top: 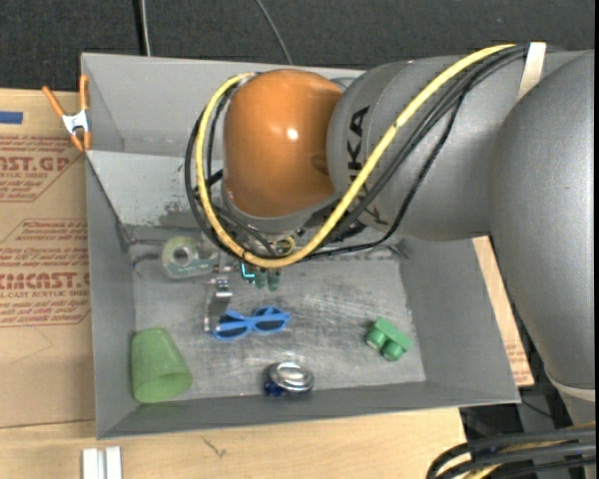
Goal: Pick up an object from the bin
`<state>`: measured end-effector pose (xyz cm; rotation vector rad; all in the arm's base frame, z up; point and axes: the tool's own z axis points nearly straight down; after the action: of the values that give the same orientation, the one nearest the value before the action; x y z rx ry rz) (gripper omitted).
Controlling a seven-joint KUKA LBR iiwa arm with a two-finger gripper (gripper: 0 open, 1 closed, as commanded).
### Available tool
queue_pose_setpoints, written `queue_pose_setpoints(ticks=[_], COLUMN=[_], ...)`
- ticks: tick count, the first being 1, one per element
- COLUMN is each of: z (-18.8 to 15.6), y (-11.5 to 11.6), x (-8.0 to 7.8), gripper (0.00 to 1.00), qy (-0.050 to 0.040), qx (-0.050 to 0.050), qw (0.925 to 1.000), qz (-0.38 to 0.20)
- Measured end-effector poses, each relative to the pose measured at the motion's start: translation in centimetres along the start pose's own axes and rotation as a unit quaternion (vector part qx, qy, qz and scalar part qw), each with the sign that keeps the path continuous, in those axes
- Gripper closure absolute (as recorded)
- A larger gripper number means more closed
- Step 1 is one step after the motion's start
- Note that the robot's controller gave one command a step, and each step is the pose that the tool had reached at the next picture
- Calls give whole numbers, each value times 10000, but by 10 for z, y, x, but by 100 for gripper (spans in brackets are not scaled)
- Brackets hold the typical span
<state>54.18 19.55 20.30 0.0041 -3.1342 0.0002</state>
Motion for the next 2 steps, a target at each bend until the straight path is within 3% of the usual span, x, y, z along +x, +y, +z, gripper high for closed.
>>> queue_pose_setpoints(ticks=[1,2], z=[131,129], y=[-3,-36], x=[-2,-14], gripper=[0,0], qy=[-73,-99], qx=[-9,-47], qw=[9971,9991], qz=[-755,-404])
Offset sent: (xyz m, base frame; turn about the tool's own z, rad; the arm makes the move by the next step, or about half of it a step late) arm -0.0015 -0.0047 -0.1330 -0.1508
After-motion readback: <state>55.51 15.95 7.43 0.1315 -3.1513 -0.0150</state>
